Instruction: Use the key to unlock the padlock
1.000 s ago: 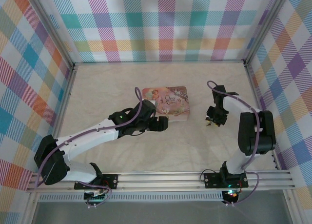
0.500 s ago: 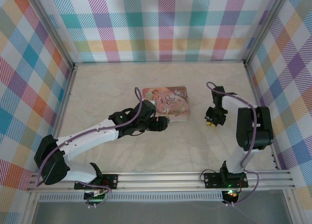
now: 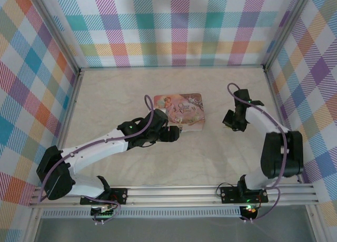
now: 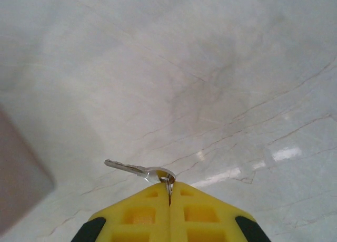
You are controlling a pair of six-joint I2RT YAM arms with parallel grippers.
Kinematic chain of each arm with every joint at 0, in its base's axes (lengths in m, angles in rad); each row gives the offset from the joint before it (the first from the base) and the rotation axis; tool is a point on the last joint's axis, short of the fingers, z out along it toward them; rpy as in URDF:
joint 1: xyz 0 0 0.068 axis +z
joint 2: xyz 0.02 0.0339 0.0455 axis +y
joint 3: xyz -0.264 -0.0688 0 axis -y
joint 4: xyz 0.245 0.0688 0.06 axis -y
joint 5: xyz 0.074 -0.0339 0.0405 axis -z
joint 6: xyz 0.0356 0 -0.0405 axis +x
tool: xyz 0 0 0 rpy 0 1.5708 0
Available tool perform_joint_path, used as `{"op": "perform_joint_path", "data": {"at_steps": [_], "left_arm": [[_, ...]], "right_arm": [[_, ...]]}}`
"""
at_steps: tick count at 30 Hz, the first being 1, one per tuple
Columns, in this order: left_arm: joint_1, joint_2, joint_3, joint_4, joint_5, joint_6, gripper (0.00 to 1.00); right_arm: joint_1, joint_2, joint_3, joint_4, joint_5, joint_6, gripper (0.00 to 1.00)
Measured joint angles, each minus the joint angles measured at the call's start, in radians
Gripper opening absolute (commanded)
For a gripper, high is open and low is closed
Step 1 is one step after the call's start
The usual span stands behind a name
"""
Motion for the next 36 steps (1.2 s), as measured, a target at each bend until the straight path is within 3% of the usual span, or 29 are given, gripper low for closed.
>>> {"op": "perform_joint_path", "data": {"at_steps": [8,18,25,30,36], "left_arm": [[0.136,-0.079,0.007,0.0,0.048,0.001,0.8],[0.31,-0.099,0.145,0.029,0.243,-0.004,0.68],[0.306,-0.098,0.212,0.156,0.381,-0.036,0.66],[0.272,-0.076,0.214,0.225,0.412,-0.052,0.73],[0.226,-0.024,0.23,0.254,0.418,-0.049,0.65]], "right_arm": [[0.026,-0.196,0.106,0.003,-0.133,-0.092,0.0],[0.228,-0.287,0.302,0.05,-0.254,-0.209,0.0],[0.376,-0.259,0.38,0.058,-0.253,-0.239,0.0],[0.446,-0.221,0.381,0.058,-0.251,-0.235,0.0],[0.502,-0.189,0.381,0.059,-0.25,-0.216,0.0]]}}
